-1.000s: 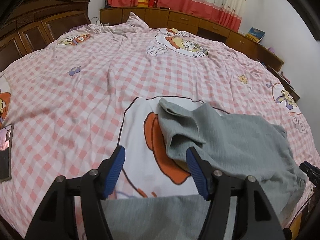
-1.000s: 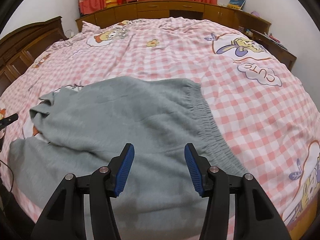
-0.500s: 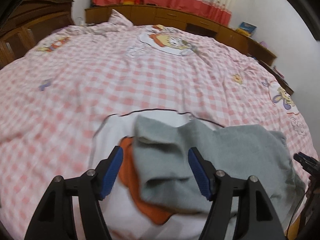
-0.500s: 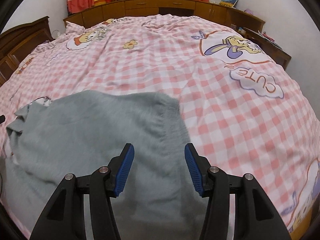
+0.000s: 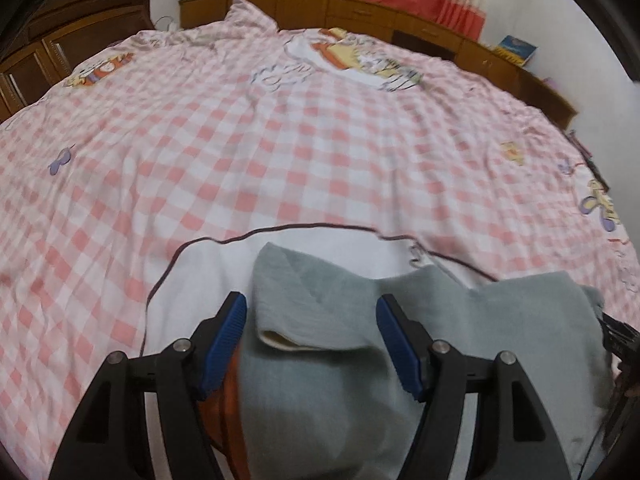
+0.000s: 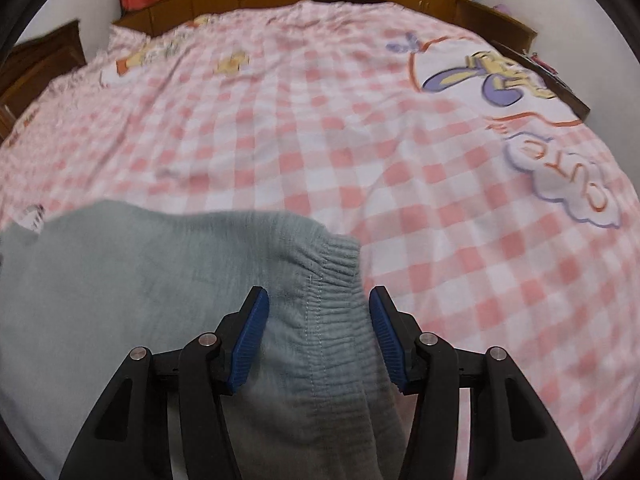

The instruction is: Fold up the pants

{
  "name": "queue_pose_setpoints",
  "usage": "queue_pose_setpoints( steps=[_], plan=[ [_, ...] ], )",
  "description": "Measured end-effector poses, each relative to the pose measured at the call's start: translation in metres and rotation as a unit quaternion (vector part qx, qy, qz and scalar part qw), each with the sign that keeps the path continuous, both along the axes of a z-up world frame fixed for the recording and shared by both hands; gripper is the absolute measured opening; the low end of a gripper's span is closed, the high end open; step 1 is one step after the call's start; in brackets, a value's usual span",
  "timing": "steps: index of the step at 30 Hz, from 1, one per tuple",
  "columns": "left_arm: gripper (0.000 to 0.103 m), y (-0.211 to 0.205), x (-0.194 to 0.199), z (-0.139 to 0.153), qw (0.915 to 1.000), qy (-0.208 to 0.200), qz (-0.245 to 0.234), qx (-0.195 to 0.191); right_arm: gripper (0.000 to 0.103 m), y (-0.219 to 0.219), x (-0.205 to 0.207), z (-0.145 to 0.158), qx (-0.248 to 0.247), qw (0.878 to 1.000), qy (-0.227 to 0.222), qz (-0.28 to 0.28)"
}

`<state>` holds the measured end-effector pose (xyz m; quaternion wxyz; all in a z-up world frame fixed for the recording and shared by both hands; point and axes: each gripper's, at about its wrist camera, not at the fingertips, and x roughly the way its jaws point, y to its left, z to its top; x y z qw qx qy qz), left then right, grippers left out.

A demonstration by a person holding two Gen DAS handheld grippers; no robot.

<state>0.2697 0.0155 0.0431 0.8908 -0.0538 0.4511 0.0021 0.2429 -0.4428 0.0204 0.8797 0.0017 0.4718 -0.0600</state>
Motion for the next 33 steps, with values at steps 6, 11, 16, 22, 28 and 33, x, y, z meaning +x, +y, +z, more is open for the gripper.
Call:
queue_pose_setpoints(
  steps=[6, 11, 16, 22, 28, 33],
  plan=[
    [0.022, 0.004, 0.008, -0.009, 0.9999, 0.008, -0.010, 0.002, 0.053, -0.004, 0.001, -0.010, 0.015, 1.000, -0.013, -0.006],
    [0.008, 0.014, -0.005, 0.005, 0.9997, -0.015, -0.013, -0.011, 0.035, -0.007, -0.003, -0.004, 0.022, 0.999, -0.033, -0.019],
    [0.008, 0.034, -0.027, 0.048, 0.9967, -0.074, -0.030, 0.013, 0.024, -0.013, -0.020, 0.020, 0.010, 0.995, -0.088, -0.034],
    [0.005, 0.063, -0.016, 0.066, 0.9933, -0.093, -0.041, 0.056, 0.024, -0.024, -0.029, 0.056, -0.033, 0.986, -0.148, -0.066],
    [0.005, 0.087, 0.009, 0.028, 0.9966, -0.043, -0.012, 0.069, 0.024, -0.046, -0.003, 0.027, 0.000, 0.992, -0.094, -0.088],
    [0.005, 0.104, 0.023, 0.006, 0.9919, -0.011, 0.011, 0.126, 0.026, -0.039, 0.007, -0.008, -0.035, 0.993, -0.061, -0.092]
  ],
)
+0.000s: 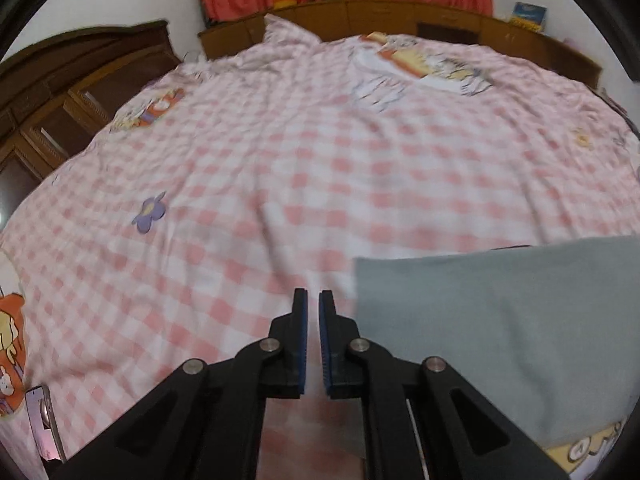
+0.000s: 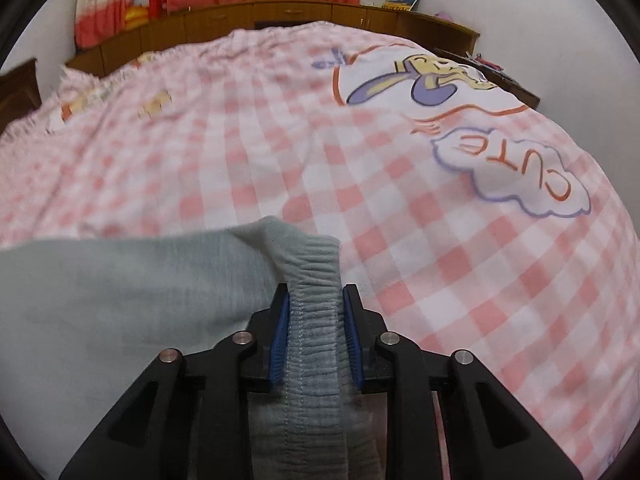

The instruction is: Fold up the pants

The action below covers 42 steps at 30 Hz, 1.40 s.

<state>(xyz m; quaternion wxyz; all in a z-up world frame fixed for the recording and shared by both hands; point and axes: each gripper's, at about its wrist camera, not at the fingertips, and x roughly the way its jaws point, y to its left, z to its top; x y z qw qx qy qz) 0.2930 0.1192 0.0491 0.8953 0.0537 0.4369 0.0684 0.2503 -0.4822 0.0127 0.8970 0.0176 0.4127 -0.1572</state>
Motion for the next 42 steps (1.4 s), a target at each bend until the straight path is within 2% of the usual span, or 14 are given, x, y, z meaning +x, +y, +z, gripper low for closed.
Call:
queue_pose_setpoints(
  steps=[4, 8, 10, 12, 14, 18, 25, 28, 30, 38, 42],
  plan=[
    [0.008, 0.015, -0.008, 0.009, 0.9988, -0.014, 0.003, -0.046, 0.033, 0.009, 0.000, 0.003, -0.030, 1.000, 0.006, 0.001],
    [0.031, 0.012, -0.026, 0.024, 0.9949, -0.008, -0.018, -0.099, 0.036, 0.011, -0.013, 0.022, -0.052, 0.999, -0.007, 0.006],
    [0.036, 0.003, -0.044, 0.035, 0.9937, -0.016, -0.038, -0.104, 0.045, 0.013, -0.027, 0.036, -0.042, 0.999, -0.021, 0.010],
    [0.045, -0.005, -0.061, 0.046, 0.9935, -0.025, -0.049, -0.100, 0.052, 0.014, -0.045, 0.048, -0.027, 0.999, -0.031, 0.020],
    [0.053, -0.014, -0.081, 0.056, 0.9934, -0.031, -0.056, -0.095, 0.052, 0.016, -0.060, 0.056, -0.022, 0.999, -0.030, 0.033],
    [0.061, -0.029, -0.118, 0.074, 0.9920, -0.039, -0.072, -0.096, 0.052, 0.023, -0.091, 0.062, -0.023, 0.998, -0.024, 0.052],
    [0.062, -0.065, -0.180, 0.090, 0.9900, -0.025, -0.092, -0.104, 0.053, 0.033, -0.150, 0.068, 0.020, 0.997, -0.033, 0.061],
    [0.064, -0.078, -0.203, 0.091, 0.9908, -0.021, -0.089, -0.100, 0.053, 0.037, -0.170, 0.074, 0.029, 0.997, -0.036, 0.059],
    [0.064, -0.088, -0.221, 0.090, 0.9895, -0.019, -0.091, -0.111, 0.052, 0.039, -0.182, 0.078, 0.035, 0.997, -0.038, 0.054],
    [0.064, -0.124, -0.281, 0.066, 0.9835, -0.013, -0.090, -0.156, 0.053, 0.045, -0.234, 0.076, 0.055, 0.997, -0.030, 0.051],
    [0.064, -0.137, -0.290, 0.046, 0.9823, 0.004, -0.084, -0.168, 0.053, 0.040, -0.255, 0.063, 0.083, 0.996, -0.016, 0.038]
  ],
)
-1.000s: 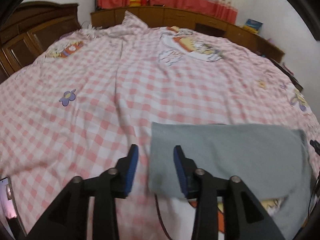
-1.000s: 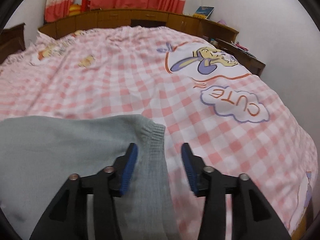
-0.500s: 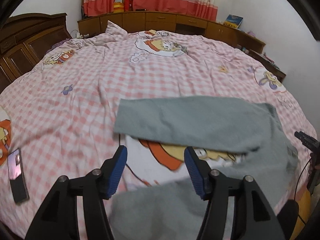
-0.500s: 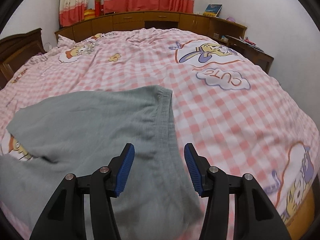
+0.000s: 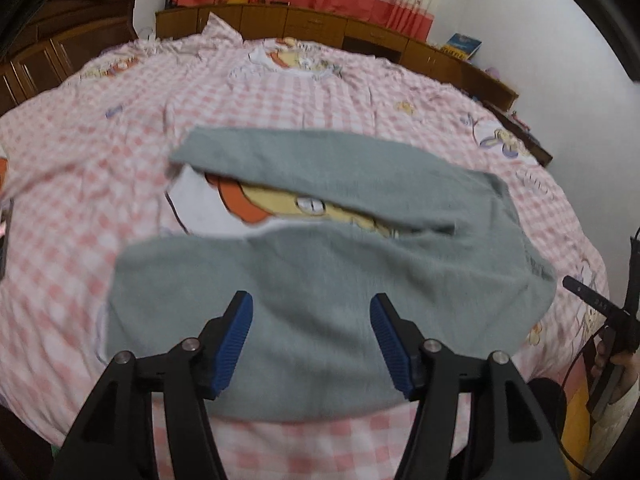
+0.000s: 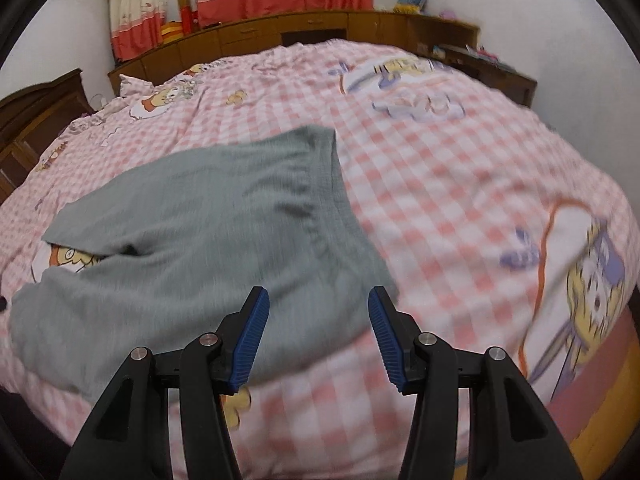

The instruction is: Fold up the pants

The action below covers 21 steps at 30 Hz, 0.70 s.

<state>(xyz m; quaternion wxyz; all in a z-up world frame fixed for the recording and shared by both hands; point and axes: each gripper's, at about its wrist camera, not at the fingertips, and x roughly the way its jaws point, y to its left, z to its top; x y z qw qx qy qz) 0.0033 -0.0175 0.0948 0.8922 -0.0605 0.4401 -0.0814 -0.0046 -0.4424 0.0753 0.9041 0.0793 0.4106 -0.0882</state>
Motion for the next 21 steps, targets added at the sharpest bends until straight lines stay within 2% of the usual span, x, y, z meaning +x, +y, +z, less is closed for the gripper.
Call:
queue_pose_setpoints(
  steps=[8, 17, 21],
  plan=[
    [0.064, -0.015, -0.007, -0.033, 0.9993, 0.027, -0.004, 0.024, 0.053, -0.007, -0.016, -0.026, 0.054, 0.998, 0.022, -0.016],
    [0.065, -0.007, -0.003, -0.061, 0.9982, 0.052, 0.004, 0.029, 0.053, -0.002, -0.003, -0.046, 0.128, 0.991, 0.030, -0.002],
    [0.067, -0.008, -0.004, -0.062, 0.9983, 0.047, -0.004, 0.034, 0.053, 0.004, 0.006, -0.056, 0.120, 0.992, 0.039, -0.002]
  ],
)
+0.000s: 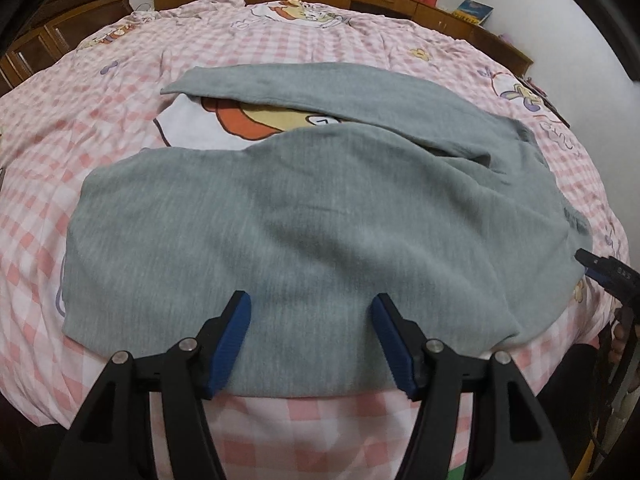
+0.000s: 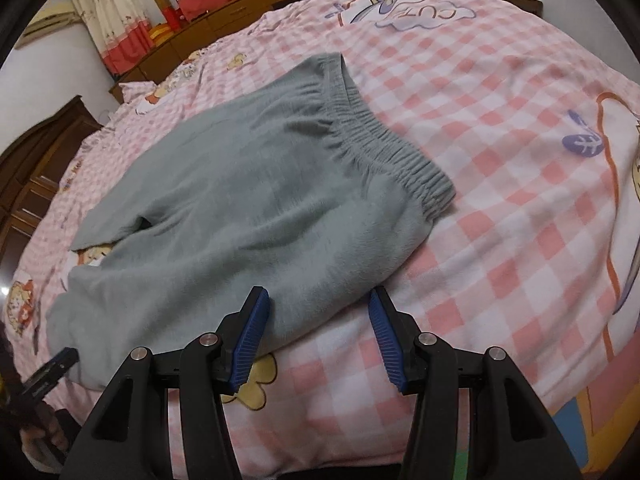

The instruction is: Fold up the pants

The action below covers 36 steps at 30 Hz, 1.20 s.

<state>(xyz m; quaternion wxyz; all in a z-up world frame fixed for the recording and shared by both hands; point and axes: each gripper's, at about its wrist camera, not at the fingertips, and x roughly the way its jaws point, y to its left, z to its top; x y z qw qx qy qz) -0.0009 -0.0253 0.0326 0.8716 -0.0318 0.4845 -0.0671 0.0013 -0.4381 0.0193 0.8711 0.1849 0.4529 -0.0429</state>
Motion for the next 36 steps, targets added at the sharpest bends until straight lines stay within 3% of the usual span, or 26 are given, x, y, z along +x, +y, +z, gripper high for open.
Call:
queue_pose_setpoints(
  steps=[3, 8, 10, 12, 16, 24, 36],
  plan=[
    [0.068, 0.001, 0.000, -0.002, 1.0000, -0.002, 0.000, -0.004, 0.053, 0.005, 0.006, -0.007, -0.013, 1.000, 0.019, -0.001],
    [0.069, -0.002, -0.001, -0.001, 0.9999, -0.009, -0.006, 0.005, 0.052, 0.004, 0.005, -0.006, -0.009, 1.000, 0.012, -0.003],
    [0.069, -0.004, -0.003, 0.001, 0.9999, -0.010, -0.009, 0.007, 0.031, 0.002, 0.003, -0.005, 0.000, 1.000, 0.005, 0.001],
    [0.069, -0.005, -0.005, 0.006, 0.9998, -0.009, -0.016, -0.006, 0.019, 0.001, 0.003, -0.004, 0.007, 1.000, 0.001, 0.006],
    [0.069, -0.013, -0.007, 0.019, 0.9988, -0.024, -0.035, -0.025, 0.009, 0.002, 0.001, 0.005, 0.008, 1.000, -0.014, 0.010],
    [0.069, -0.044, -0.015, 0.034, 0.9934, -0.056, -0.095, -0.030, 0.008, 0.008, 0.013, 0.039, -0.003, 0.998, -0.050, 0.028],
    [0.069, -0.083, -0.024, 0.018, 0.9820, -0.034, -0.178, -0.054, 0.008, 0.015, 0.039, 0.053, -0.017, 0.997, -0.057, 0.041]
  ],
)
